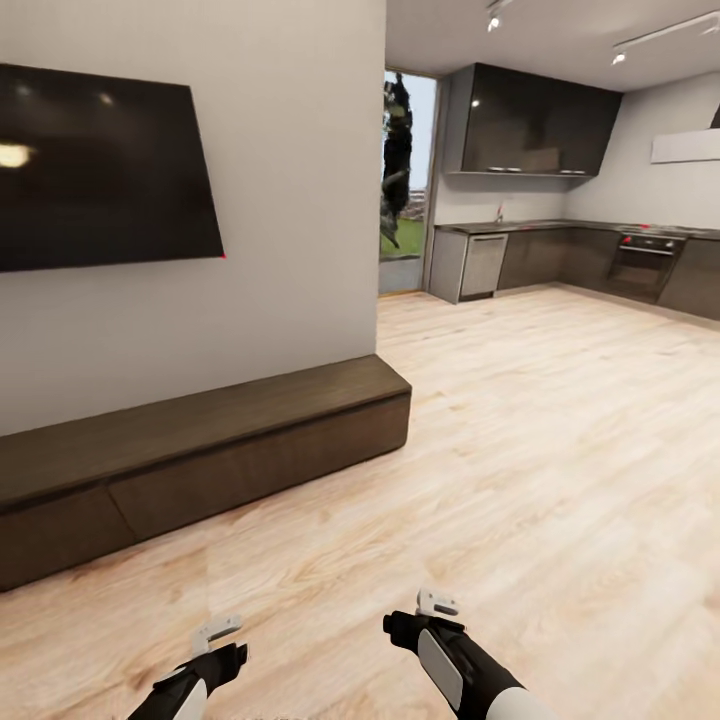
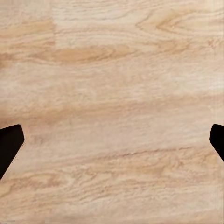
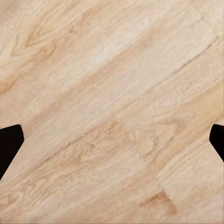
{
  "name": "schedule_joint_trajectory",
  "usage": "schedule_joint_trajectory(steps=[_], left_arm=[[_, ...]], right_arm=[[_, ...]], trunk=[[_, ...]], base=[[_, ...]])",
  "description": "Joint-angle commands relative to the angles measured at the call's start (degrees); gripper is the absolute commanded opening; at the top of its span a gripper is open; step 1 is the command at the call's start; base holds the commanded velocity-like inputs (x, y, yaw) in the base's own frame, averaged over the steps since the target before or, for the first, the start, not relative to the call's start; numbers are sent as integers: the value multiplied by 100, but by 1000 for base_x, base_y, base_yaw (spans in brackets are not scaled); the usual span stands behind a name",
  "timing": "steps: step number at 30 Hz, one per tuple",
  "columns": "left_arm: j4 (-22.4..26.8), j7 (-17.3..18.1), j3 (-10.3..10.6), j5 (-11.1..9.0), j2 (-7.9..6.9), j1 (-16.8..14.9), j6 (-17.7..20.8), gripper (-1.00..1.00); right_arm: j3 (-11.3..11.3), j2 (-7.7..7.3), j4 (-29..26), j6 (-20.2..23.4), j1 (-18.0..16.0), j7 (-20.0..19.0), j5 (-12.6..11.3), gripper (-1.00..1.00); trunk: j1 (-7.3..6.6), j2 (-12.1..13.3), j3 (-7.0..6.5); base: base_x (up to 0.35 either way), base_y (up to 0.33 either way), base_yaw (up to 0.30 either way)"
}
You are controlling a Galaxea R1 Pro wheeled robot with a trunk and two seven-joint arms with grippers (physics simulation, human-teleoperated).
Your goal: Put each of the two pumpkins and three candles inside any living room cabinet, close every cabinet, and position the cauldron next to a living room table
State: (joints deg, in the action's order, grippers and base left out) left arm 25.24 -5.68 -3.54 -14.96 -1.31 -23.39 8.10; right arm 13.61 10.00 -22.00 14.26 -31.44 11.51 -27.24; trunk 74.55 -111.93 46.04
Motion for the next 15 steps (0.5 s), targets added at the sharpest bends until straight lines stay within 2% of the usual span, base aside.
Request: schedule_joint_trajectory(steps=[1, 15], left_arm=[[16, -21, 2, -60, -1, 1, 34, 100], [-21, -21, 2, -43, -1, 1, 34, 100]], right_arm=[[28, 0, -10, 24, -3, 44, -27, 100], [28, 0, -7, 24, -3, 44, -29, 100]], trunk=[[-1, -2, 5], [-1, -2, 5]], base=[[0, 0, 280], [0, 0, 281]])
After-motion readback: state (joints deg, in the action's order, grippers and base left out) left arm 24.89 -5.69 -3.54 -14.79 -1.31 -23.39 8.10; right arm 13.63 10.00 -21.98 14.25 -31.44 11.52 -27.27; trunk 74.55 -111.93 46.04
